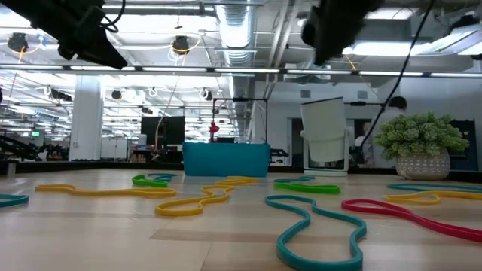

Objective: Pick and place items into bin
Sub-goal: Put the red rubber band into the blue bin

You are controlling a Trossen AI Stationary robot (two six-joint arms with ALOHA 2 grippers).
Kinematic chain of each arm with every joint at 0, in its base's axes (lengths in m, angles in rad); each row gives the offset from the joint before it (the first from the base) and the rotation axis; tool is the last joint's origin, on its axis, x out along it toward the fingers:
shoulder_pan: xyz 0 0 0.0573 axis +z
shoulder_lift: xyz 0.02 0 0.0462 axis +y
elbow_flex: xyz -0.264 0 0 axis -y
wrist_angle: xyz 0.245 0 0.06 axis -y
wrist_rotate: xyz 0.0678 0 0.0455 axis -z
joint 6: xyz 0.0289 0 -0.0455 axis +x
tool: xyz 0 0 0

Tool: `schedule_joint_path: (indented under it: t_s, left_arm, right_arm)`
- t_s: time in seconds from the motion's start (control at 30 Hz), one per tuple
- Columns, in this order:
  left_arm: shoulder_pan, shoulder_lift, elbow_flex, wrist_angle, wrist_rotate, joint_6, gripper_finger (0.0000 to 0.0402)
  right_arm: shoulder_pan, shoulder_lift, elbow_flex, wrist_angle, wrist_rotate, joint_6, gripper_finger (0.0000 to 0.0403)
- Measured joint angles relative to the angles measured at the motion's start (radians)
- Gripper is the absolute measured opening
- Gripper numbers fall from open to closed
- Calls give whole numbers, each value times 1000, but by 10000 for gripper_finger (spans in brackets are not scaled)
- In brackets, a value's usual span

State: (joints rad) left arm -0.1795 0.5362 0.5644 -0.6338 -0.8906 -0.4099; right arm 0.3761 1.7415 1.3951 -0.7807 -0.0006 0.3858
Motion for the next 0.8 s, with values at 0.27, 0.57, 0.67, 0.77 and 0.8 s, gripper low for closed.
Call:
schedule_joint_path:
  t_s: [0.27,0.57,0.67,0.77,0.8]
  left_arm:
    - [0,0,0,5,3,-18,103]
    - [0,0,0,8,3,-23,103]
    - [0,0,0,8,4,-23,103]
    - [0,0,0,8,4,-23,103]
    - [0,0,0,8,4,-23,103]
  right_arm:
    - [25,139,0,-135,-2,170,75]
    - [21,219,0,-126,-29,182,75]
    - [21,225,1,-101,-51,207,75]
    - [23,228,0,-83,-54,233,75]
    - [23,231,1,-68,-55,235,75]
